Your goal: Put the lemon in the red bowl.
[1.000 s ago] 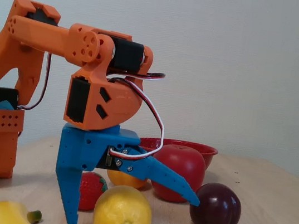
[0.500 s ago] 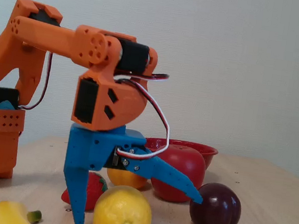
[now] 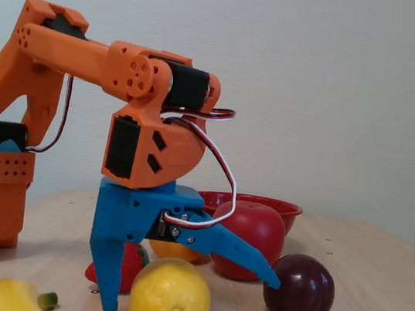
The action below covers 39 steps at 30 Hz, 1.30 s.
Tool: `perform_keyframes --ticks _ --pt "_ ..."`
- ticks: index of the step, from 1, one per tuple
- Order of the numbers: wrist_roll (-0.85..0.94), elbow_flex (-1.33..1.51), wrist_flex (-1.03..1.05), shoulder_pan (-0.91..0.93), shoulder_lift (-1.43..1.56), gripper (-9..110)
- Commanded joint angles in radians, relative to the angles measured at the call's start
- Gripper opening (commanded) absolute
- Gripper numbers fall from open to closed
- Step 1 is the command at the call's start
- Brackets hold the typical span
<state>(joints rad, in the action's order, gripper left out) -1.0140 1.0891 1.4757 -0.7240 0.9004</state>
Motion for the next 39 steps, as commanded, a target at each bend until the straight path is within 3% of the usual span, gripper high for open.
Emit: perform_keyframes --ticks 1,13,39 --pt "0.021 -0.035 -0.020 0.002 0.057 66" --pt "0.031 -0.035 -0.037 -0.005 0.052 65" --pt "0.018 -0.031 -0.023 -0.011 0.061 48"
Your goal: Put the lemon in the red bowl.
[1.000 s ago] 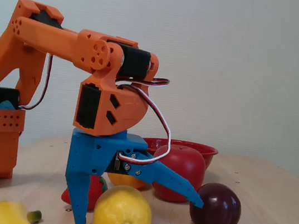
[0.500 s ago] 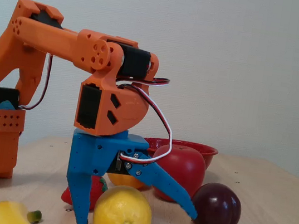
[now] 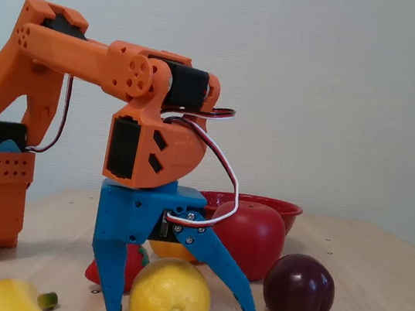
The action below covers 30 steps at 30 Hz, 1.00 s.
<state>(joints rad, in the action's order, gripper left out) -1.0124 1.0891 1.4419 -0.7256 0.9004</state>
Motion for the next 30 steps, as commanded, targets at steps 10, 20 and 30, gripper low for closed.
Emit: perform_keyframes --ticks 10,20,30 --pt "0.011 -0.028 0.014 -0.012 0.066 42" --pt "0.002 -0.017 0.023 -0.012 0.074 33" --pt "-0.040 -0.002 0.028 -0.017 0.075 15"
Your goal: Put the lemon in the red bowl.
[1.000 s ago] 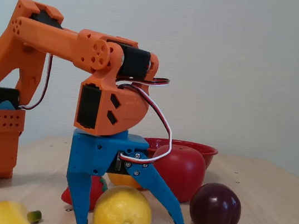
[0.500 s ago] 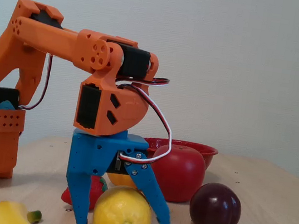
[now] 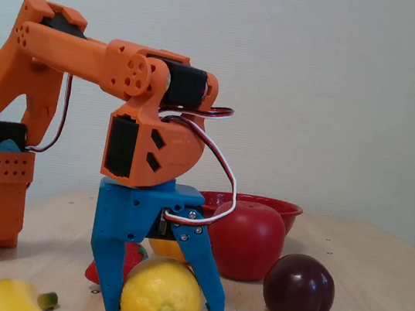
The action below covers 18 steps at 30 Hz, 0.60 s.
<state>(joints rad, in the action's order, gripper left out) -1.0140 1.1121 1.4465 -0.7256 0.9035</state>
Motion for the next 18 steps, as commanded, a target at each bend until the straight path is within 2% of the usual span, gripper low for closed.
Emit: perform_keyframes --ticks 1,2,8,18 --pt "-0.049 -0.025 0.026 -0.015 0.072 7" --pt "-0.055 -0.025 0.028 -0.014 0.072 0" --pt "-0.025 -0.066 0.038 -0.012 0.071 0" --pt "0.112 -0.244 0.267 0.049 0.150 0"
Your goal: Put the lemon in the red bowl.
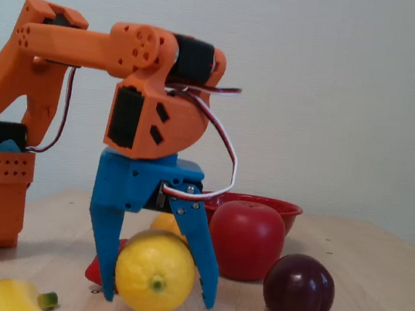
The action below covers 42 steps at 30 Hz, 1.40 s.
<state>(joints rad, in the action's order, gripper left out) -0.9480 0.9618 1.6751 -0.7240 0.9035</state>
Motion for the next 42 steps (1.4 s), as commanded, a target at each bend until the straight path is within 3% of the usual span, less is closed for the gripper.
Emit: perform_keyframes --ticks 1,9,23,33,42 --pt "0.061 -0.104 0.067 0.058 0.166 0" --pt "0.261 -0.138 0.215 0.206 0.311 0" --pt "0.621 -0.135 0.209 0.597 0.497 0" --pt "0.779 -0.100 0.038 0.905 0.531 0" --pt "0.810 0.014 -0.204 1.131 0.535 0"
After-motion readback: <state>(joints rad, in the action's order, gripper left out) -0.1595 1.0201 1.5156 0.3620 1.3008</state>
